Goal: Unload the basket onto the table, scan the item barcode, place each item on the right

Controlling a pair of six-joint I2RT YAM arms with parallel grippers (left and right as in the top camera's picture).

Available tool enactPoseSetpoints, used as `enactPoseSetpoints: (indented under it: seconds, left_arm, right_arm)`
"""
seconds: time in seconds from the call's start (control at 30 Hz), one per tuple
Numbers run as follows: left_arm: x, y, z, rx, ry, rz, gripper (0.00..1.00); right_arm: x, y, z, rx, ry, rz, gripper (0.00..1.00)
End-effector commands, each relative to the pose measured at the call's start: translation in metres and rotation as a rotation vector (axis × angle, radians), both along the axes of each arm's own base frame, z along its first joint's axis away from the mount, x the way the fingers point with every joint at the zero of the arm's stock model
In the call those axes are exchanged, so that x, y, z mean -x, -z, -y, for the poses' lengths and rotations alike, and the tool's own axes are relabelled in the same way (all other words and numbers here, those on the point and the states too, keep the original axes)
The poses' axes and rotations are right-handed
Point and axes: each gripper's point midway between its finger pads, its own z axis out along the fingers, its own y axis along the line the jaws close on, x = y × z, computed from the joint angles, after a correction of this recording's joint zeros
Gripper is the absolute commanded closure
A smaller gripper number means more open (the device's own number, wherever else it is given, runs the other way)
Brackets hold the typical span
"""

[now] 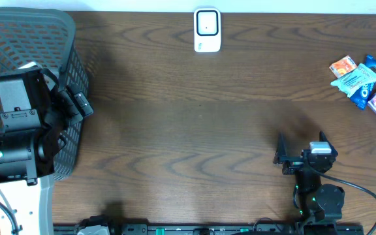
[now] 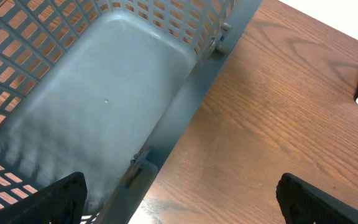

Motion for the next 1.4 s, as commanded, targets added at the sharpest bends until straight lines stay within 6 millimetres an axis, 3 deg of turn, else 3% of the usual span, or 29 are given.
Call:
enactPoseSetpoints:
  seconds: [0.0,0.33,0.57,0.8,1.0,1.37]
  left_arm:
    - [0.0,-0.006,-0.003,-0.005,-0.014,0.013,0.02]
    - [0.0,-0.006,-0.003,-0.005,-0.014,0.013,0.02]
    - [0.0,-0.006,-0.003,-0.005,-0.014,0.013,0.02]
    - [0.0,-0.006,-0.003,-0.005,-0.014,0.013,0.02]
    - [0.0,-0.006,-0.003,-0.005,-0.014,0.013,0.02]
    - [0.0,-0.006,-0.003,-0.005,-0.014,0.013,0.02]
  right_arm:
    - [0.0,0.002,-0.003,-0.101,-0.013,-0.005,0.01]
    - [0.001,0.002,-0.01,-0.102,-0.049,-0.006,0.01]
    - [0.001,0.002,-0.016,0.048,-0.089,-0.001,0.01]
    - [0.001,0.002,-0.014,0.044,-0.08,-0.001,0.01]
    - [0.001,0.002,-0.007,-0.068,-0.041,-0.006,0.01]
    - [0.0,0.001,-0.005,-0.064,-0.033,-0.002,0.01]
